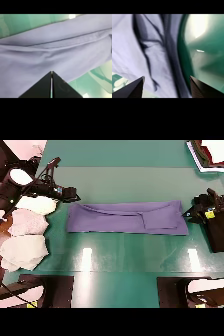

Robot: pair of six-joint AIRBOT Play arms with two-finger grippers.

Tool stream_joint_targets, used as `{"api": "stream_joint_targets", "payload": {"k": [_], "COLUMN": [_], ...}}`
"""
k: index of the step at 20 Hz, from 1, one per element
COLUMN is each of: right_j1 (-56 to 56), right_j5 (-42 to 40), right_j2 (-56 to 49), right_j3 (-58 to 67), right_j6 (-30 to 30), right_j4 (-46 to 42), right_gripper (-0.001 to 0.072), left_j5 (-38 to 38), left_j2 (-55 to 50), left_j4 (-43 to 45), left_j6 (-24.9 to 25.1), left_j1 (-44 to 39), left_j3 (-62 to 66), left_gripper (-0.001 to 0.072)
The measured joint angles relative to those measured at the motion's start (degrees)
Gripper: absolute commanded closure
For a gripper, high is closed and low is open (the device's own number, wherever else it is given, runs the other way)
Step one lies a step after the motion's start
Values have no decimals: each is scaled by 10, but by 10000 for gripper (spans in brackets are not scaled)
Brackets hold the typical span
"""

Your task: Fold the shirts.

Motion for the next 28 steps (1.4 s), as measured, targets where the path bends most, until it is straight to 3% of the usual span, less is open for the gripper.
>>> {"api": "stream_joint_targets", "payload": {"k": [4,5,7,10,11,17,28], "right_j1": [8,14,29,50,54,63,200], "right_j5": [-7,-9,-15,-23,-21,5,68], "right_j2": [-24,-28,-33,-37,-37,3,128], "right_j3": [-9,-10,-10,-11,-11,-11,176], "right_j6": [-40,-48,-58,-66,-69,-75,70], "right_j4": [43,50,53,50,51,59,60], "right_gripper": [121,172,303,650,697,699,699], "left_j5": [10,12,20,28,32,58,64], "left_j2": [-3,-3,-4,-13,-18,-102,-346], "left_j4": [-1,-1,-1,-1,-1,-25,-70], "left_j6": [-5,-6,-9,-21,-24,-33,-36], "left_j1": [-32,-39,-50,-70,-77,-134,-248], "left_j3": [-1,-1,-1,-1,-1,49,245], "left_gripper": [681,681,681,682,682,682,682]}}
